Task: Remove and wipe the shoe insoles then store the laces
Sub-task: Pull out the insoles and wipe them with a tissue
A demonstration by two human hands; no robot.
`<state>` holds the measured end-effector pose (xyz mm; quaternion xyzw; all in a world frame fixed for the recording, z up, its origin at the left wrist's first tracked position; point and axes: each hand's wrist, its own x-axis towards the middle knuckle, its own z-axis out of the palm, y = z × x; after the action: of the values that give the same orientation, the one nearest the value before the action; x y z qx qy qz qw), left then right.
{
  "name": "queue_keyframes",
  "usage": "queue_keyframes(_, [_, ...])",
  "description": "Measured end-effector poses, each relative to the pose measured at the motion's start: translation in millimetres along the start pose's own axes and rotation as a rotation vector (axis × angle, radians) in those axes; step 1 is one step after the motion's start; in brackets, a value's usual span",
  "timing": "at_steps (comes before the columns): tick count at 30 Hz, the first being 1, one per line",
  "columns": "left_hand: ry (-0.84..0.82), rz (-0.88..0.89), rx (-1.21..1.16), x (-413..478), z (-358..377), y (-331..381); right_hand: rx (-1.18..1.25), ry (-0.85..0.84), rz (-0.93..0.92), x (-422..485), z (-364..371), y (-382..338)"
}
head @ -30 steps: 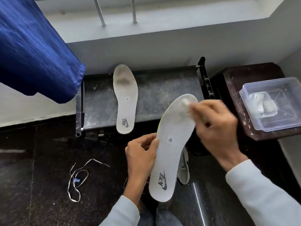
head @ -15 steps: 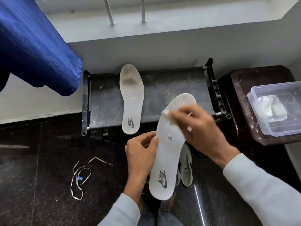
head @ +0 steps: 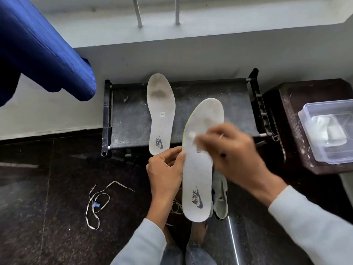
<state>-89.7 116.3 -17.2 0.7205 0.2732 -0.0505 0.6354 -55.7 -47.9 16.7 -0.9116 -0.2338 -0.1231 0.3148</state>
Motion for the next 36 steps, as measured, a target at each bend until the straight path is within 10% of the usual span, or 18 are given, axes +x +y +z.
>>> queue_keyframes(8, [0.059, -0.044, -0.072, 13, -8, -1, 0.190, -0.643, -0.071, -47, 15, -28])
queue_keyframes(14, [0.086, -0.029, -0.058, 17, -20, 1, 0.114, -0.094, 0.101, 4, 5, -20])
queue_keyframes(23, [0.126, -0.033, -0.082, 20, -35, -1, 0.158, -0.571, -0.130, -82, 27, -71])
queue_keyframes(36, [0.334, 0.001, -0.060, 68, -88, 12, 0.404, -0.120, 0.341, -64, 35, -66])
